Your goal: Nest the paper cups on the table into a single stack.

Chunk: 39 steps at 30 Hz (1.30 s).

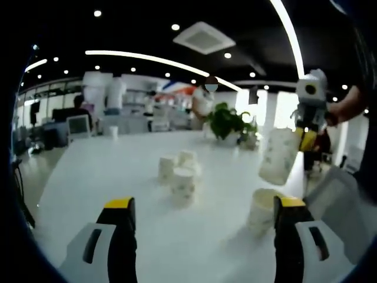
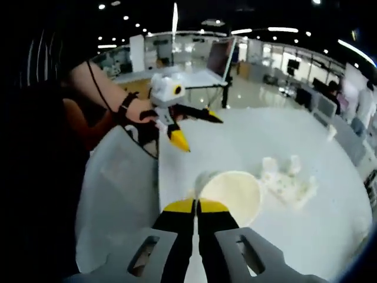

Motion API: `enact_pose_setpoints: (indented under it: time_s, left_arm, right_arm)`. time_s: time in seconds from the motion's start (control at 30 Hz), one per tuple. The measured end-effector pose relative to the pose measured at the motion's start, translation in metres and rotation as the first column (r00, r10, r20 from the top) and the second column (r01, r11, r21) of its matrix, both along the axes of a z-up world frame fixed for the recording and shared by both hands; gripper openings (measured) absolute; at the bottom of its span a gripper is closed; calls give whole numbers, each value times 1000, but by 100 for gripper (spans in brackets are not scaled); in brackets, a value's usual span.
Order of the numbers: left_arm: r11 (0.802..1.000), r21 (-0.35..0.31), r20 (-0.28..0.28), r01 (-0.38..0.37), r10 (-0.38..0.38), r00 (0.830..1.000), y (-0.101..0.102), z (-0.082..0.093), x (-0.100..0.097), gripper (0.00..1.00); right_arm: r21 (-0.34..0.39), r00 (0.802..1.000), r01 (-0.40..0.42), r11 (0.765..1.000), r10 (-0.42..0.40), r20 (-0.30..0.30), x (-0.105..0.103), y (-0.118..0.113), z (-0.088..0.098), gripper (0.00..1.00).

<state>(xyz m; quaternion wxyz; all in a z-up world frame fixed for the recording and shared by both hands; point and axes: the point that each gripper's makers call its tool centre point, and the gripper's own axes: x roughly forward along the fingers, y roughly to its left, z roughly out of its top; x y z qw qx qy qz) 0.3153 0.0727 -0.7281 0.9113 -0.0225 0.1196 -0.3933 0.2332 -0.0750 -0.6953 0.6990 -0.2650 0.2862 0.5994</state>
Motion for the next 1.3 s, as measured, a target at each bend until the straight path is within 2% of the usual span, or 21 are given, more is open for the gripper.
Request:
enact_pose_setpoints:
  time_s: [0.33, 0.8, 1.3]
  left_arm:
    - [1000, 2, -6, -3, 3, 1000, 2, -3, -6, 95]
    - [1000, -10, -11, -13, 13, 1000, 4, -6, -7, 95]
    - [1000, -18, -23, -23, 23, 999, 6, -9, -7, 94]
  right_arm:
    - [-146, 996, -80, 986, 84, 26, -4, 1, -24, 0]
    - [-228, 984, -160, 960, 173, 39, -6, 7, -40, 0]
    - [-239, 979, -195, 951, 203, 10, -3, 12, -48, 0]
